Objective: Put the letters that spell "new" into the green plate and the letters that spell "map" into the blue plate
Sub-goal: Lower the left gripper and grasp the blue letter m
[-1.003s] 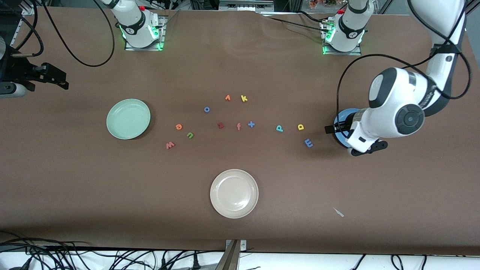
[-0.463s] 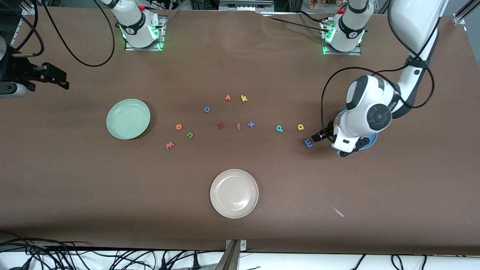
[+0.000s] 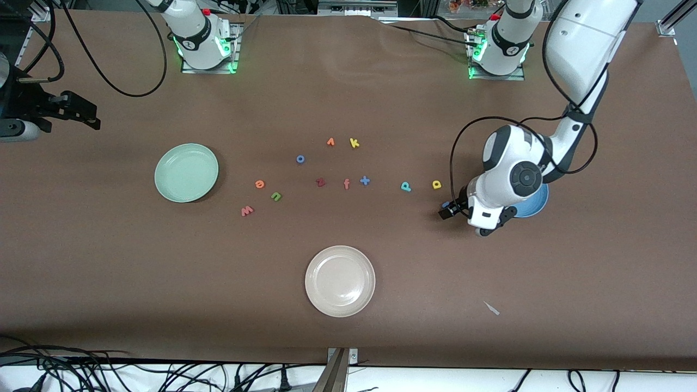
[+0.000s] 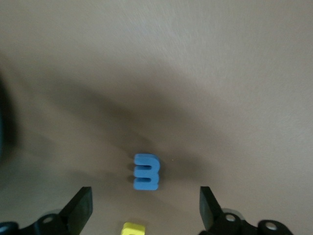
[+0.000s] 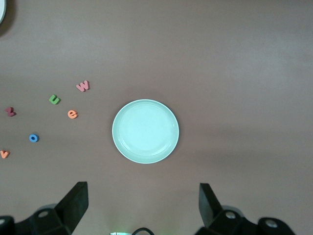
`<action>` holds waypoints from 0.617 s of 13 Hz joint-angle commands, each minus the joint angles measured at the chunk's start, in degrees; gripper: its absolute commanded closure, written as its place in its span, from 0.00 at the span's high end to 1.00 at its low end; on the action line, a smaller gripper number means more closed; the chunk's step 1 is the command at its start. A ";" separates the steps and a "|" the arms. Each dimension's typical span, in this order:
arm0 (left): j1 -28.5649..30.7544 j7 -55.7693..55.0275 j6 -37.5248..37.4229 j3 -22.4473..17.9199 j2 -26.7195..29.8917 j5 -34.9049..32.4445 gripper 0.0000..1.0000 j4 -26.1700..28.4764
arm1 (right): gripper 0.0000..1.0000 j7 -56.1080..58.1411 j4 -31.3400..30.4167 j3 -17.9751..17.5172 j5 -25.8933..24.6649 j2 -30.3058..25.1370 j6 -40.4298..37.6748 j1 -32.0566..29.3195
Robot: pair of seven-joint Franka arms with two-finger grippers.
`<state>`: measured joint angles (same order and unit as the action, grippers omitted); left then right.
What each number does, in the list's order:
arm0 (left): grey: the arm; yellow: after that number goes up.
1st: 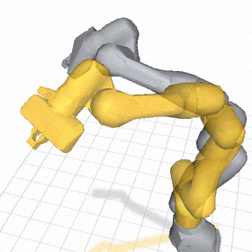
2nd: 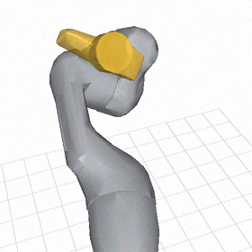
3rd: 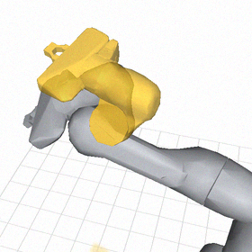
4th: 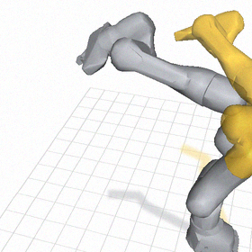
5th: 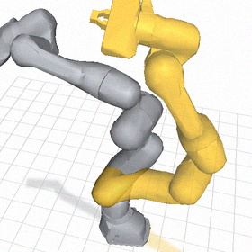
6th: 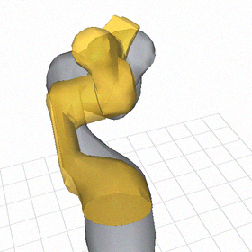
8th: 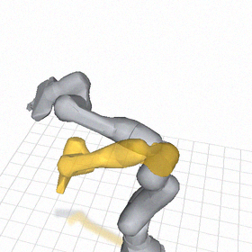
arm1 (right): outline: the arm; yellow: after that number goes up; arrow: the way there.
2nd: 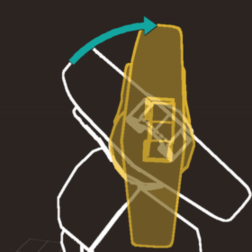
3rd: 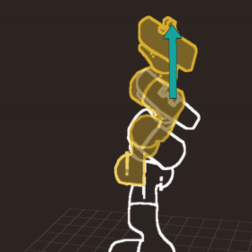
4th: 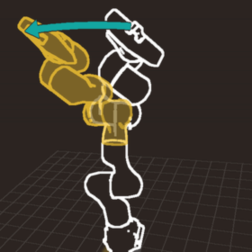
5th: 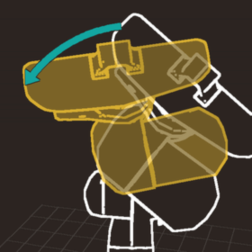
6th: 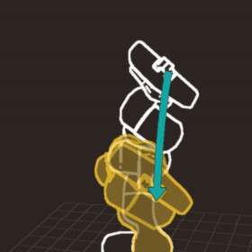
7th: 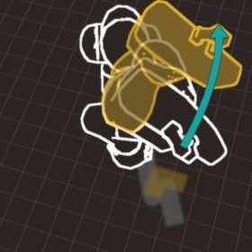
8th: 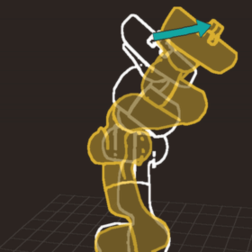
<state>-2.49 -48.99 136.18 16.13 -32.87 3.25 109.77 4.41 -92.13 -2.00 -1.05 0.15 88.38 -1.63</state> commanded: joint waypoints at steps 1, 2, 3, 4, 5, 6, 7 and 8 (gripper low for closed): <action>-1.64 -3.47 1.28 -0.84 -1.67 -4.38 0.88 -0.52 | 1.00 -0.27 -0.16 -0.29 0.17 -0.68 -0.67 0.22; -1.64 -4.35 1.37 -0.84 -2.37 -5.00 0.87 -0.69 | 1.00 -0.27 -0.16 -0.29 0.17 -0.68 -0.67 0.22; -1.72 -4.71 1.37 -0.75 -2.46 -5.44 0.85 -0.52 | 1.00 -0.27 -0.16 -0.29 0.17 -0.68 -0.67 0.22; -1.64 -4.89 1.29 -0.75 -2.46 -5.45 0.79 -0.52 | 1.00 -0.27 -0.16 -0.29 0.17 -0.68 -0.67 0.22; -1.81 -4.98 1.28 -0.75 -2.63 -5.45 0.73 -0.61 | 1.00 -0.27 -0.16 -0.29 0.17 -0.68 -0.67 0.22; -1.81 -4.89 1.28 -0.75 -2.64 -5.45 0.65 -0.61 | 1.00 -0.27 -0.16 -0.29 0.17 -0.68 -0.67 0.22; -1.81 -4.89 1.28 -0.75 -2.72 -5.45 0.64 -0.61 | 1.00 -0.27 -0.16 -0.29 0.17 -0.68 -0.67 0.22; -1.72 -4.89 1.28 -0.75 -2.72 -5.45 0.60 -0.61 | 1.00 -0.27 -0.24 -0.29 0.17 -0.68 -0.58 0.22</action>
<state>-3.55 -52.53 137.32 15.93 -35.29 -0.53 109.74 4.41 -92.13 -2.09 -1.05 0.15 88.38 -1.38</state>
